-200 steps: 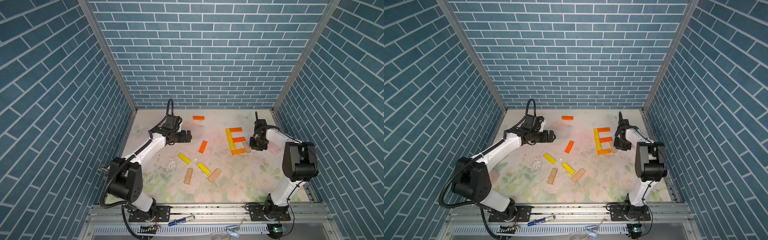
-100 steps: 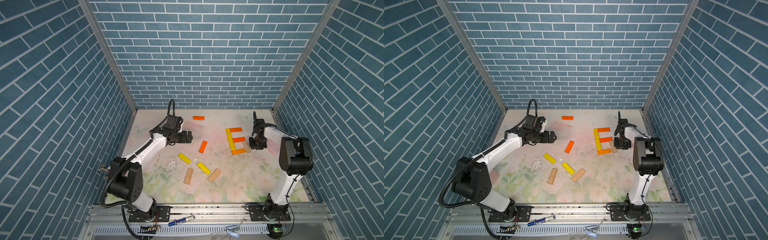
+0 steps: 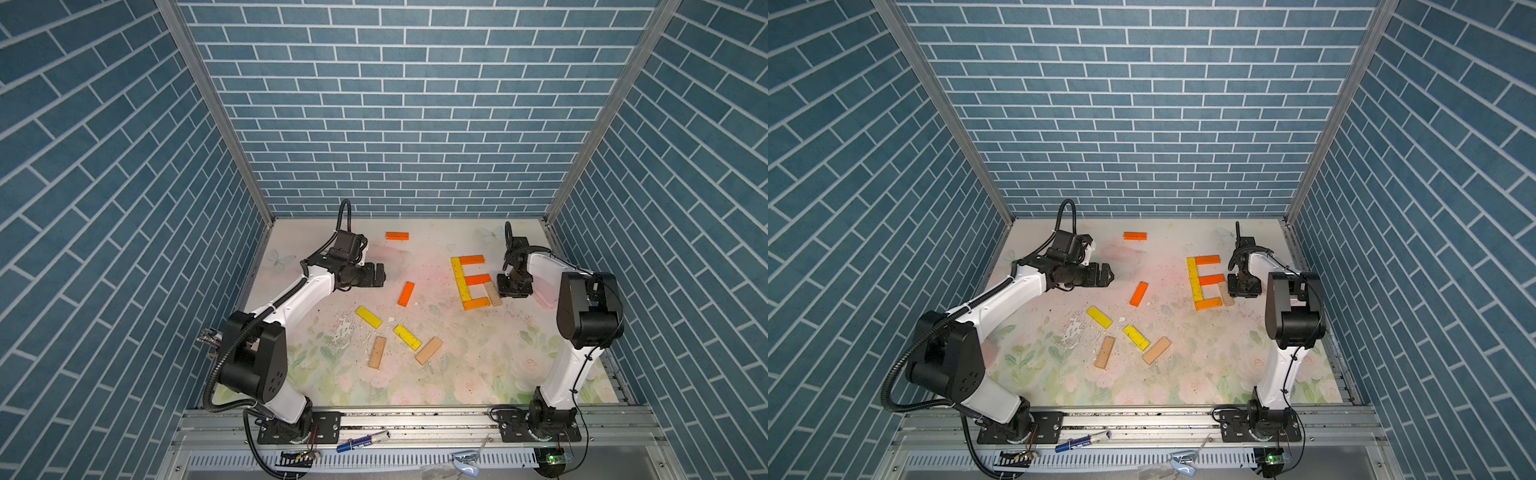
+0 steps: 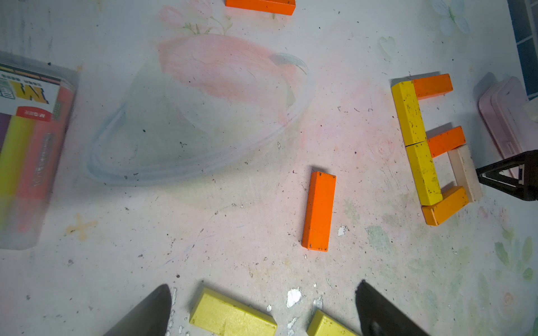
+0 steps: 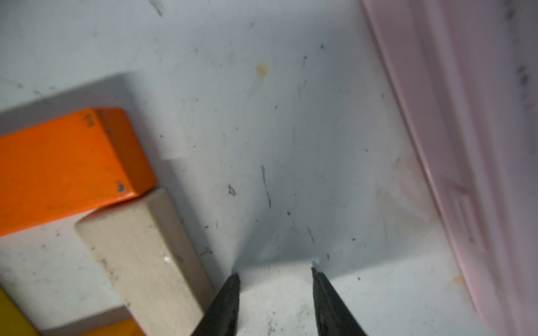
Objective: Assemble the number 6 with building blocks
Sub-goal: Adjust the building block at the center of the board.
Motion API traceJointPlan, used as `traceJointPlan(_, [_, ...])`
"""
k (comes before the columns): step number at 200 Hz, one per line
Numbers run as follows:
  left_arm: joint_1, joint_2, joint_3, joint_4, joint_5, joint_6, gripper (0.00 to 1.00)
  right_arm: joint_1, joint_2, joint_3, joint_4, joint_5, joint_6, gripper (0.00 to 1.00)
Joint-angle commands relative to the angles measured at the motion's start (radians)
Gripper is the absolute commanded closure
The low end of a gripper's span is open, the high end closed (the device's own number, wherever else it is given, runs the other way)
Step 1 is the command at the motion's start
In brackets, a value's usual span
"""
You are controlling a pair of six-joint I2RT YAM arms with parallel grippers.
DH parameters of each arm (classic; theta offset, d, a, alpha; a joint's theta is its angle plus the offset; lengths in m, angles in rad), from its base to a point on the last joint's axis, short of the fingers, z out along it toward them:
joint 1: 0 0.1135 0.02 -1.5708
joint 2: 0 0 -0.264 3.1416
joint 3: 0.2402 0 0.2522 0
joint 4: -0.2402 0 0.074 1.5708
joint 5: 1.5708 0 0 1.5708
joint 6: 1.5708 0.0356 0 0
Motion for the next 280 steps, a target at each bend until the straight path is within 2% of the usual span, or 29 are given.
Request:
traceJointPlan(1, [-0.004, 0.012, 0.01, -0.005, -0.002, 0.001, 0.01, -0.001, 0.031, 0.019, -0.012, 0.002, -0.039, 0.54])
traceJointPlan(280, [-0.011, 0.03, 0.021, -0.008, -0.001, 0.001, 0.01, 0.002, 0.042, 0.035, -0.021, -0.069, -0.053, 0.45])
